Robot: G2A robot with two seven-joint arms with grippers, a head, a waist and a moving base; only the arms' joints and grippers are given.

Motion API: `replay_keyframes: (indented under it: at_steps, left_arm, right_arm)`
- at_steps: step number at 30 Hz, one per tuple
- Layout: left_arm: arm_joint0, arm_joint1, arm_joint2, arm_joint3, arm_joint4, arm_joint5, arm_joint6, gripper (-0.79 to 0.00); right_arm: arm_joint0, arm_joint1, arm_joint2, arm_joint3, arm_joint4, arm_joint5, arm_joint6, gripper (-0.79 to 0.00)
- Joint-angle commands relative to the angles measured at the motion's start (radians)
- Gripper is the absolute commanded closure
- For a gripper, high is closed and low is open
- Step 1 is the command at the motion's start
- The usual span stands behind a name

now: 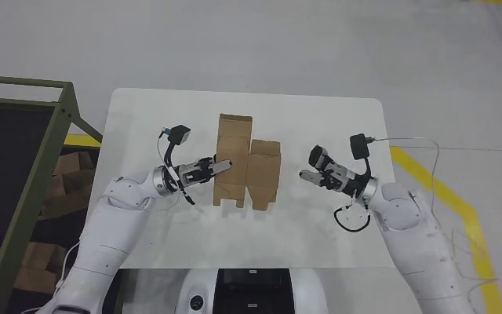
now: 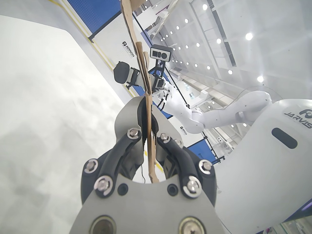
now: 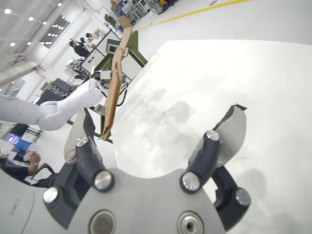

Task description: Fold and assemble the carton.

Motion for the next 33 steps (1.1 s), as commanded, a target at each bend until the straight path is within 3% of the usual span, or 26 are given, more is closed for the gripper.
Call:
replay_keyframes:
  at_steps: [1,15,26,33]
  left_arm:
    - [-0.001,0.004,0.002,0.004,0.002,0.001,-0.001,0.000]
    - [0.008,0.003,0.005,-0.018,0.022,0.016,0.033,0.000]
    - [0.021,0.011,0.006,-0.036,0.039,-0.005,0.051,0.000]
    - [0.023,0.016,0.008,-0.037,0.031,-0.011,0.051,0.000]
  right_arm:
    - [0.012,0.002,-0.003,0.005,0.025,-0.004,0.036,-0.785]
    - [0.006,0.001,-0.023,-0.002,0.023,0.019,0.028,-0.785]
    - [0.119,-0.003,-0.163,0.085,0.305,-0.032,0.220,-0.785]
    - [0.170,-0.010,-0.230,0.124,0.345,-0.035,0.263,-0.785]
